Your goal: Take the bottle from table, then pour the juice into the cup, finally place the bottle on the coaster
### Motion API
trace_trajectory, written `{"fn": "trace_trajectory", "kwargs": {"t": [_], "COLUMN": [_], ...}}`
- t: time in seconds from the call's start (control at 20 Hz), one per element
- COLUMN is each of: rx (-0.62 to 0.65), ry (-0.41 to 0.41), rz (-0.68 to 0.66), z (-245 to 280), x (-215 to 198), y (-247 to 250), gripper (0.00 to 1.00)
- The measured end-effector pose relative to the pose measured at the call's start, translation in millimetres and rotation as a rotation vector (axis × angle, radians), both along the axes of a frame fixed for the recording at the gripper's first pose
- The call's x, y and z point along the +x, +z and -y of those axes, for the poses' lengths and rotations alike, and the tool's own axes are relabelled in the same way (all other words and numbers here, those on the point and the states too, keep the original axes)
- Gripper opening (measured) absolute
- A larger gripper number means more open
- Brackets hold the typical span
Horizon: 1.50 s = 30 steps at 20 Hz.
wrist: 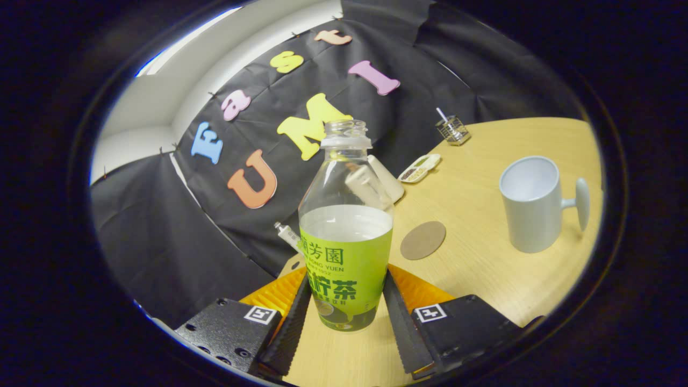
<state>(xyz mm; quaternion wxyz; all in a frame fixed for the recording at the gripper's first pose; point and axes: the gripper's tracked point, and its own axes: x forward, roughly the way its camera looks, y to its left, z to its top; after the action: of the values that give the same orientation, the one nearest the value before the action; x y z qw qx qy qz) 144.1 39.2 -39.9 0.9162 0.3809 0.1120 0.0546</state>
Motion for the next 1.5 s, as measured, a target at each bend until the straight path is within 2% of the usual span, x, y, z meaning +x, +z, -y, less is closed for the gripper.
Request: {"fn": "trace_trajectory", "kwargs": {"t": [0.45,0.95,1.5], "rx": [0.345,0.761,0.953], "ry": [-0.020,-0.109,-0.147], "rz": [0.049,0.108,0.126], "z": [4,24,35], "x": [5,6,13], "y": [10,25,42], "gripper": [0.78,0.77,0.77]}}
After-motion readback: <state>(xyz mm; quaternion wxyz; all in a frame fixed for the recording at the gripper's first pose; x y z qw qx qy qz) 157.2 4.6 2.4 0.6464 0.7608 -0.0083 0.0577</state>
